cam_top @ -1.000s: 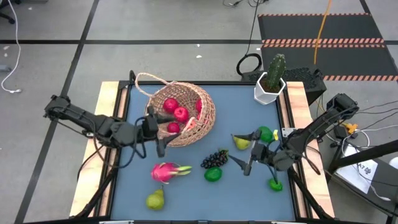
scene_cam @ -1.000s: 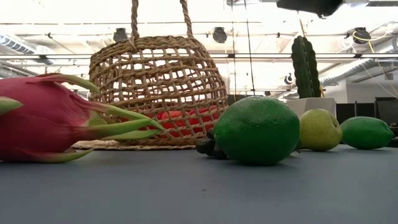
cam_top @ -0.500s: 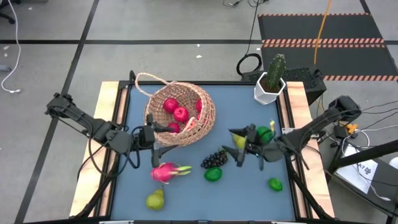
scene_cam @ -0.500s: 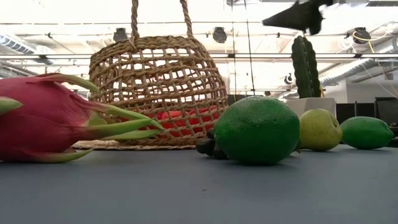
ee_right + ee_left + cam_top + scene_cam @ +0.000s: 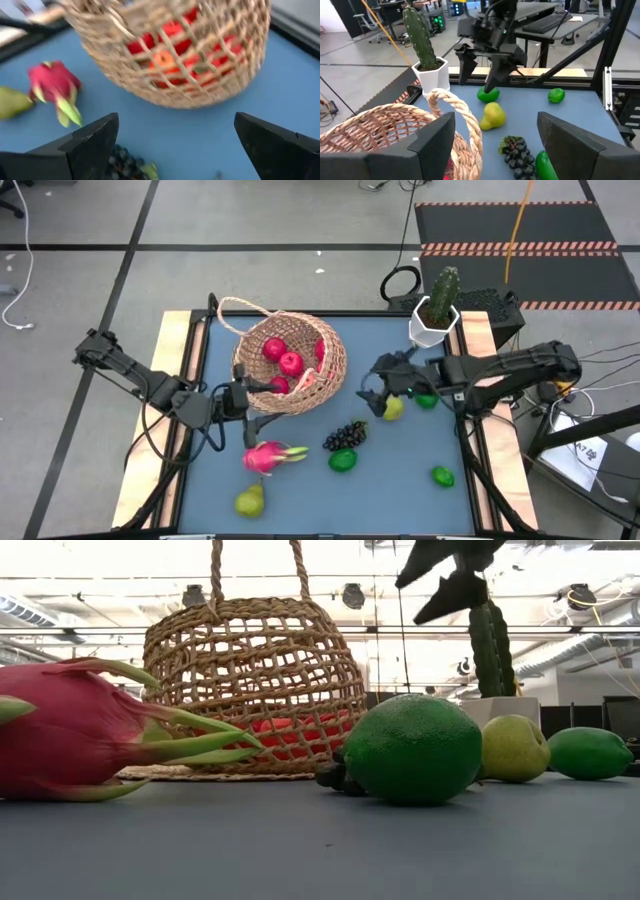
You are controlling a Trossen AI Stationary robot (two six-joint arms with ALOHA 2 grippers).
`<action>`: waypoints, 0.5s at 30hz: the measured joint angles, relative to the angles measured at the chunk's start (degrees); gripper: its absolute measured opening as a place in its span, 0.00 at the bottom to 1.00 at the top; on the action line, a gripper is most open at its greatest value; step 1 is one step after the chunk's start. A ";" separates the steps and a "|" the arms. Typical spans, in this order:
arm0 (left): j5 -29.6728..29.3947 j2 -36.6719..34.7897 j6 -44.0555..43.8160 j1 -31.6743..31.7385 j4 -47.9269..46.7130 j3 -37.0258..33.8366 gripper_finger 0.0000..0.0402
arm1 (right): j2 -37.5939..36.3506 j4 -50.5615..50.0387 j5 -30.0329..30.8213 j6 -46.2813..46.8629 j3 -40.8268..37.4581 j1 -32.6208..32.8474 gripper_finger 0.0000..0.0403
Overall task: Build produce basket
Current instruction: Put the green pear into the basket
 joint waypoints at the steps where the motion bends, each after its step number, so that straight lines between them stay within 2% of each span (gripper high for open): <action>1: -0.04 0.00 0.40 0.00 0.00 0.00 0.69 | 0.97 -2.48 -1.18 0.00 1.56 -1.01 0.97; 8: -0.48 0.00 1.18 0.13 -0.45 0.00 0.69 | 10.69 -18.88 -6.72 -2.67 9.33 -7.32 0.97; 15: -0.52 0.00 0.71 0.15 -1.38 -0.02 0.69 | 21.51 -30.95 -15.65 -3.02 10.25 -11.14 0.97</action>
